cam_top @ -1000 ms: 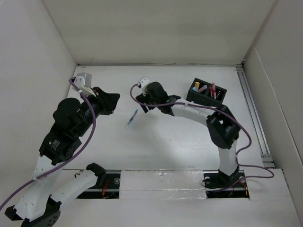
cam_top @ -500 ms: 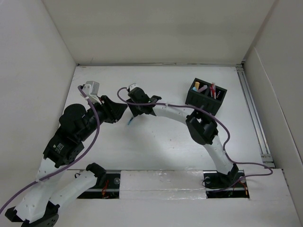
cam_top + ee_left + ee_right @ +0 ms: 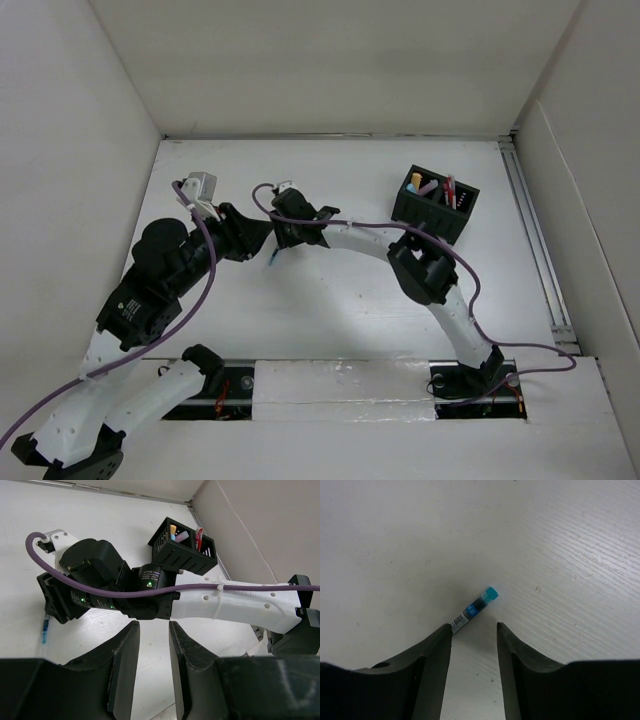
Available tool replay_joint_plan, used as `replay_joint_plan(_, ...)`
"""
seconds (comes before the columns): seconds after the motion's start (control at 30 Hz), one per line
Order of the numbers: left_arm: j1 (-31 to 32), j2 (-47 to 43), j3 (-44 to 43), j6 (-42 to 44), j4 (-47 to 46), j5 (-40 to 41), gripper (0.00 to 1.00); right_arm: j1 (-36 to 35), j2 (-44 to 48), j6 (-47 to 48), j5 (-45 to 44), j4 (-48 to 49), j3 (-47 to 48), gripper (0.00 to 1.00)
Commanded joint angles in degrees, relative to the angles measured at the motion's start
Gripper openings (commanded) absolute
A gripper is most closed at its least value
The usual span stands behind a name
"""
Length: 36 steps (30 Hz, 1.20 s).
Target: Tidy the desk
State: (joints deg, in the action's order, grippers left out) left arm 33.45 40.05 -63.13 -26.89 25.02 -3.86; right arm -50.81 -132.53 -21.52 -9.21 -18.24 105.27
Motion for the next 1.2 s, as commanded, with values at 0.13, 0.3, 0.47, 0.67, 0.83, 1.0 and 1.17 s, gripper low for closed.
replay_joint_plan(0.13,0.30,-0.06,0.47,0.53,-2.95,0.43,0.27,-0.35,-2.82,-0.29,-0.89,-0.47,4.05,0.45)
replay_joint_plan(0.3,0.30,0.03,0.47,0.62,-3.31,0.52,0.27,-0.35,-4.40,0.16,-1.68,-3.03,6.35,0.44)
replay_joint_plan(0.47,0.30,0.02,0.64,0.62,-3.22,0.52,0.27,-0.35,-6.60,0.51,-2.04,-6.45,9.86,0.42)
replay_joint_plan(0.67,0.30,-0.85,0.29,0.62,-2.16,1.39,0.27,-0.87,-3.10,0.16,-3.70,-1.63,8.29,0.32)
replay_joint_plan(0.83,0.30,-1.21,0.12,0.70,-2.16,1.66,0.27,-1.40,1.13,2.00,-6.69,3.91,5.64,0.35)
replay_joint_plan(1.0,0.30,-1.47,0.12,0.62,-2.52,1.31,0.27,-1.40,-0.36,3.50,-6.17,3.65,8.37,0.41)
replay_joint_plan(1.17,0.30,-1.82,-0.32,0.62,-1.55,1.83,0.27,-1.93,-3.87,2.98,-4.58,2.96,13.17,0.45)
